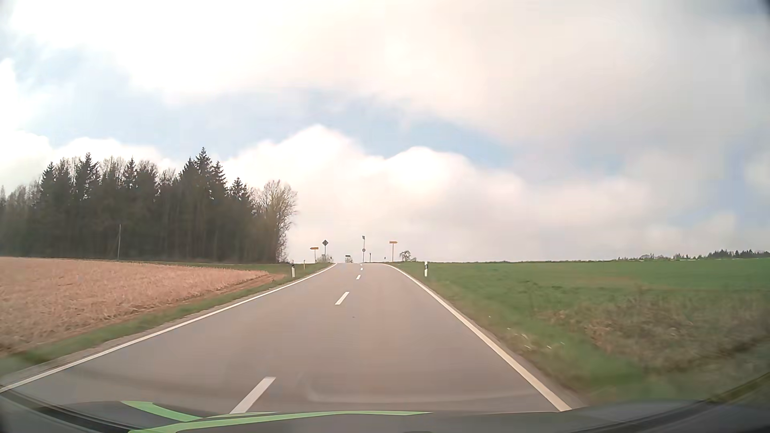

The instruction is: Follow the waypoints while adhering to traffic rules and regulations

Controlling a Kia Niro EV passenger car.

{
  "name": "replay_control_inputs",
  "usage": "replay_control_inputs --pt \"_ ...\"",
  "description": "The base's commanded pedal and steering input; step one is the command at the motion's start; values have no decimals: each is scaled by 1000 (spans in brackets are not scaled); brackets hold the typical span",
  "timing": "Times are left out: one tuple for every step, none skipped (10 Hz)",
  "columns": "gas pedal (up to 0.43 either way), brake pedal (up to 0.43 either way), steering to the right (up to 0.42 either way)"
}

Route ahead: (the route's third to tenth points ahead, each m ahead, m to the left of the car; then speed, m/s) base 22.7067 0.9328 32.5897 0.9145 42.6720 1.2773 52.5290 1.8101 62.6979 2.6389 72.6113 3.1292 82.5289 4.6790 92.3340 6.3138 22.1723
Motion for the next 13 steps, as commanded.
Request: replay_control_inputs --pt "0 0 5" --pt "0 0 4" --pt "0 0 3" --pt "0 0 3" --pt "0 0 2" --pt "0 0 0" --pt "0 0 0" --pt "0 0 0" --pt "0 0 0" --pt "0 0 -1" --pt "0 0 -4" --pt "0 0 -6" --pt "0 0 -8"
